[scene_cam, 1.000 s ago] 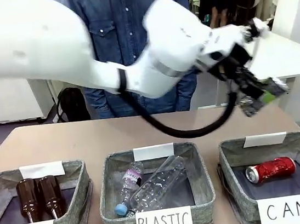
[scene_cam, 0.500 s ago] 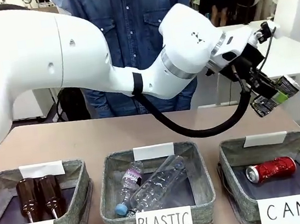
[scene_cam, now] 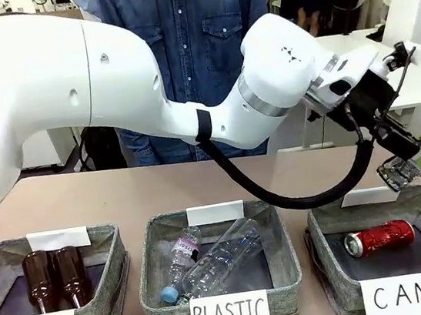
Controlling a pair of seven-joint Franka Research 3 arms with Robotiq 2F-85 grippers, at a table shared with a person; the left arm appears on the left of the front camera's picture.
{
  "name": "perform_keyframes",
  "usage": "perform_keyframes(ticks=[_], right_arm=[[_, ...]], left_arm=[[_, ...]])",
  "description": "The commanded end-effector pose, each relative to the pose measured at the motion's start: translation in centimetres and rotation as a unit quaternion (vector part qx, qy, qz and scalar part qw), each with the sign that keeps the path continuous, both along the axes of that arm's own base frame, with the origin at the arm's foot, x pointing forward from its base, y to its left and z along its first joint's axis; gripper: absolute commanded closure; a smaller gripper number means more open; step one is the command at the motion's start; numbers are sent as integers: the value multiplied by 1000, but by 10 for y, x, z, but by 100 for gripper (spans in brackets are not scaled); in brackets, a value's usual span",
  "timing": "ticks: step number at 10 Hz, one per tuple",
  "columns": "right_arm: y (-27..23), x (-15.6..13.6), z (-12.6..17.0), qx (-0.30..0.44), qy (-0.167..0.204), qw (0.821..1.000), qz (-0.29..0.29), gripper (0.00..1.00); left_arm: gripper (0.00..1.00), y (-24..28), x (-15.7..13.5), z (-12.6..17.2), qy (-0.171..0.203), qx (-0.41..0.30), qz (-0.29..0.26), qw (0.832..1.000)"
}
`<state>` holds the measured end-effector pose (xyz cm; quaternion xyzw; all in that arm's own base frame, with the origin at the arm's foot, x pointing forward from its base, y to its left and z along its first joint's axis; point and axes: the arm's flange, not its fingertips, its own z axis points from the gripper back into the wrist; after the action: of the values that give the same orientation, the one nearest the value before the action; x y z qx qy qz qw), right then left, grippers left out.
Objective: Sort the can waste into the basket.
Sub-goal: Pick up the can waste from the table and place it in the right Fabric basket.
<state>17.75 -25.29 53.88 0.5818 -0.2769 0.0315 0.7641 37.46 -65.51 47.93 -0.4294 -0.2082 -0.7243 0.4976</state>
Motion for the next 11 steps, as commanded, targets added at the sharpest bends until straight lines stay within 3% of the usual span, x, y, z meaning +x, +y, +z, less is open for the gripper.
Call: perform_keyframes(ticks=[1,2,9,11], right_arm=[[0,4,4,6,3,1000,-7,0],[0,4,4,6,3,1000,-7,0],[0,4,4,6,3,1000,-7,0],[5,6,-1,4,-6,1000,7,0]], left_arm=[[32,7,4,2,-5,11,-1,1000],[1,5,3,1,-21,11,-1,1000],[0,10,9,2,-14,20,12,1000],[4,50,18,21,-6,112,41,993]])
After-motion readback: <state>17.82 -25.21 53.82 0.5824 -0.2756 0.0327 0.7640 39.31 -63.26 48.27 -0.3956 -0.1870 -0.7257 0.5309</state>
